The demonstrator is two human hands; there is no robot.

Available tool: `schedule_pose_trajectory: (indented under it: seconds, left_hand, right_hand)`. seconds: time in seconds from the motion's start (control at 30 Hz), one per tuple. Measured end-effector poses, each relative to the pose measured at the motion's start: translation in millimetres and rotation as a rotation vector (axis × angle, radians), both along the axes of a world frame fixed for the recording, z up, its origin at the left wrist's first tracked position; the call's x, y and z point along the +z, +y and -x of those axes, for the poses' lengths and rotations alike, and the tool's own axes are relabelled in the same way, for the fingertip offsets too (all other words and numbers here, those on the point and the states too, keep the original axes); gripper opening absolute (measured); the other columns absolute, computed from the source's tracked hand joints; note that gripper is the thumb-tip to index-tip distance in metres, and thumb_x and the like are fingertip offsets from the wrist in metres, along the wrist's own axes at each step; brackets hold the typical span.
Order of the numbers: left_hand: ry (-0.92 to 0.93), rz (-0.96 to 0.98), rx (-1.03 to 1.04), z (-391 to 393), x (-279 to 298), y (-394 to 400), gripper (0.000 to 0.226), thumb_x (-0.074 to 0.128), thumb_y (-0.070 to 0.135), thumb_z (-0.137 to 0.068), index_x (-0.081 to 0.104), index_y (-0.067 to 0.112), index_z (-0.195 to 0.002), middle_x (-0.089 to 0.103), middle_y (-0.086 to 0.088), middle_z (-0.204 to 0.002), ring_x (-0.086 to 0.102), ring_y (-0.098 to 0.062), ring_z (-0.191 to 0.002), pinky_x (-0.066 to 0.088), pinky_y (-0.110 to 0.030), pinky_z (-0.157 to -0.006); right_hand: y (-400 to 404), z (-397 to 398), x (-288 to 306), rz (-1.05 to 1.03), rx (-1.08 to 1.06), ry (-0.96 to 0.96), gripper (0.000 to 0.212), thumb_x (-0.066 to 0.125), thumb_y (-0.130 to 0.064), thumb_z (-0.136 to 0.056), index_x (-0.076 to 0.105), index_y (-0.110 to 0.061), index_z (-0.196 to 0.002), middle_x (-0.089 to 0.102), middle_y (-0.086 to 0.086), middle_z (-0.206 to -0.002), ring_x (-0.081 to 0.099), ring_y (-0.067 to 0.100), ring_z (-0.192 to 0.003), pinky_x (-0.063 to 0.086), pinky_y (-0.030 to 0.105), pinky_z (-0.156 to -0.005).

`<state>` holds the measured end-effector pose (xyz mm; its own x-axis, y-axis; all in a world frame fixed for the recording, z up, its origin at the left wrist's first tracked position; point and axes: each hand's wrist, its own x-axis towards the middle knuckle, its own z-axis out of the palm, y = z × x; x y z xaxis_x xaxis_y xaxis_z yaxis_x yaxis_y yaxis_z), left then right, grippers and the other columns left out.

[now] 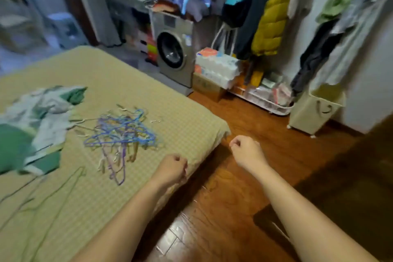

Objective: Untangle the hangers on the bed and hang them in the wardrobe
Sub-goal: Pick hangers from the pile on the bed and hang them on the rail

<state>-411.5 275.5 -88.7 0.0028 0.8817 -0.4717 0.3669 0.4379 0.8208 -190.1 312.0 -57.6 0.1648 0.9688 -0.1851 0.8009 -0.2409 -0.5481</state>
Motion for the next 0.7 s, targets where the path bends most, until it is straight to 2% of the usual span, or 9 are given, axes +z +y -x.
schedule_pose_trajectory:
  seconds: [0.03, 0.17, 0.3, 0.4, 0.5, 0.57, 0.63, 0.7]
  left_hand:
    - [-0.011, 0.03, 0.123, 55, -14, -11, 0.021, 0.046, 0.01, -0.092, 0.054, 0.01, -0.073, 0.054, -0.009, -0.057, 0.06, -0.023, -0.057, 0.039, -0.024, -0.05]
    - [-0.081, 0.164, 0.444, 197, -60, -61, 0.022, 0.045, 0.008, -0.094, 0.053, 0.011, -0.074, 0.051, -0.004, -0.052, 0.057, -0.022, -0.052, 0.036, -0.023, -0.05]
    - [-0.065, 0.279, 0.712, 302, -101, -112, 0.021, 0.044, 0.006, -0.093, 0.053, 0.01, -0.074, 0.051, -0.005, -0.055, 0.053, -0.02, -0.047, 0.036, -0.025, -0.053]
    - [-0.051, 0.341, 0.808, 336, -119, -134, 0.023, 0.045, 0.007, -0.095, 0.053, 0.01, -0.073, 0.051, -0.007, -0.057, 0.053, -0.02, -0.049, 0.037, -0.025, -0.053]
    - [-0.084, 0.418, 0.823, 348, -138, -131, 0.024, 0.045, 0.01, -0.097, 0.053, 0.011, -0.075, 0.055, -0.009, -0.061, 0.054, -0.021, -0.051, 0.038, -0.026, -0.053]
    - [-0.089, 0.47, 0.838, 349, -151, -120, 0.022, 0.045, 0.009, -0.096, 0.054, 0.012, -0.075, 0.055, -0.01, -0.062, 0.054, -0.021, -0.05, 0.037, -0.026, -0.054]
    - [-0.099, 0.523, 0.842, 345, -169, -94, 0.022, 0.046, 0.007, -0.095, 0.055, 0.012, -0.075, 0.054, -0.011, -0.062, 0.052, -0.021, -0.051, 0.037, -0.027, -0.056]
    - [-0.106, 0.561, 0.832, 340, -187, -65, 0.02, 0.048, 0.008, -0.094, 0.058, 0.009, -0.077, 0.055, -0.01, -0.06, 0.051, -0.02, -0.053, 0.038, -0.029, -0.057]
  right_hand:
    - [16, 58, -8, 0.023, 0.112, -0.004, 0.022, 0.048, -0.027, -0.093, 0.067, -0.022, -0.085, 0.069, 0.003, -0.087, 0.063, 0.027, -0.086, 0.05, 0.034, -0.071]
    - [47, 220, -45, 0.077, 0.336, 0.017, 0.02, 0.053, -0.025, -0.091, 0.067, -0.015, -0.08, 0.07, 0.005, -0.082, 0.064, 0.028, -0.086, 0.05, 0.036, -0.074]
    - [49, 347, -107, 0.172, 0.521, 0.022, 0.018, 0.059, -0.022, -0.087, 0.067, -0.014, -0.074, 0.072, 0.009, -0.084, 0.066, 0.029, -0.088, 0.046, 0.033, -0.073]
    - [45, 384, -148, 0.318, 0.567, 0.028, 0.018, 0.058, -0.023, -0.087, 0.066, -0.015, -0.073, 0.073, 0.008, -0.087, 0.066, 0.029, -0.09, 0.05, 0.033, -0.076]
    - [61, 390, -188, 0.428, 0.553, -0.001, 0.019, 0.055, -0.025, -0.087, 0.069, -0.014, -0.08, 0.074, 0.008, -0.089, 0.067, 0.03, -0.089, 0.051, 0.032, -0.076]
    - [79, 380, -214, 0.482, 0.532, -0.017, 0.021, 0.053, -0.025, -0.084, 0.071, -0.014, -0.082, 0.074, 0.01, -0.089, 0.069, 0.033, -0.088, 0.056, 0.037, -0.077]
    - [109, 365, -248, 0.571, 0.525, -0.027, 0.021, 0.05, -0.025, -0.078, 0.068, -0.015, -0.076, 0.073, 0.011, -0.083, 0.07, 0.035, -0.084, 0.059, 0.043, -0.075]
    - [145, 357, -274, 0.594, 0.549, -0.053, 0.019, 0.048, -0.026, -0.076, 0.064, -0.017, -0.07, 0.07, 0.011, -0.079, 0.07, 0.037, -0.085, 0.058, 0.044, -0.075]
